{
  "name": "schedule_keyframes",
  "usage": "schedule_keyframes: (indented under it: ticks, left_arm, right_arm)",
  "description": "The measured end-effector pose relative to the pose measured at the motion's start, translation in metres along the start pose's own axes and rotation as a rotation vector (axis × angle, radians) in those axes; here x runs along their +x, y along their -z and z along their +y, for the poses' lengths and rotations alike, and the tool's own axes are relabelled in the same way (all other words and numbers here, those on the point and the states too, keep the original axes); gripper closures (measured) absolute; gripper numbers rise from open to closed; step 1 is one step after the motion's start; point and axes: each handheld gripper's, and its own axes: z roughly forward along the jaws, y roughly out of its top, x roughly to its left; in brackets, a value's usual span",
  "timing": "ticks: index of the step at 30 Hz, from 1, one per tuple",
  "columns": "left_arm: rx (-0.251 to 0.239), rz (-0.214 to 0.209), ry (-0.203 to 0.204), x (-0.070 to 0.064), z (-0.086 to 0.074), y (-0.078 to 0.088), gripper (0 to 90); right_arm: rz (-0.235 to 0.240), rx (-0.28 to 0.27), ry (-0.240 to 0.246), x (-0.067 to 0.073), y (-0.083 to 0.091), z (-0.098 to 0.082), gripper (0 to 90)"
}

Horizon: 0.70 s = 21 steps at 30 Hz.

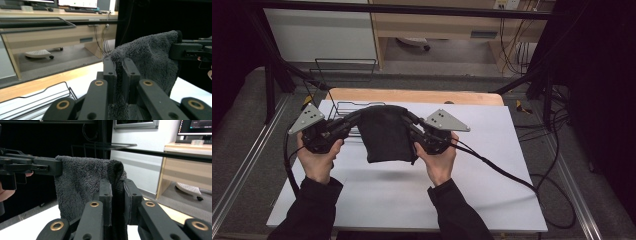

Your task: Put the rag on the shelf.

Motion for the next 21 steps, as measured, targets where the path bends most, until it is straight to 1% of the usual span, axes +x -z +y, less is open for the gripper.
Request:
schedule_keyframes:
  ticks: [5,8,10,12,16,19,21]
  left_arm:
    - [-0.038,0.023,0.005,0.009,0.01,0.007,82.8]
    - [-0.056,0.039,0.007,0.015,0.016,0.011,82.8]
    - [-0.065,0.045,0.008,0.018,0.019,0.013,82.8]
    - [-0.074,0.048,0.012,0.022,0.023,0.015,82.9]
    - [-0.094,0.061,0.021,0.03,0.03,0.019,82.9]
    - [-0.108,0.075,0.016,0.034,0.037,0.02,82.9]
    - [-0.119,0.079,0.019,0.037,0.041,0.021,82.9]
  right_arm:
    - [0.002,-0.026,0.02,0.008,-0.012,0.01,79.6]
    - [0.005,-0.042,0.014,0.011,-0.019,0.016,79.7]
    - [0.005,-0.052,0.017,0.013,-0.024,0.02,79.7]
    - [0.0,-0.062,0.029,0.015,-0.028,0.024,79.7]
    - [0.006,-0.079,0.028,0.018,-0.036,0.032,79.8]
    - [0.004,-0.089,0.038,0.02,-0.041,0.039,79.8]
    - [0.004,-0.097,0.042,0.022,-0.045,0.043,79.8]
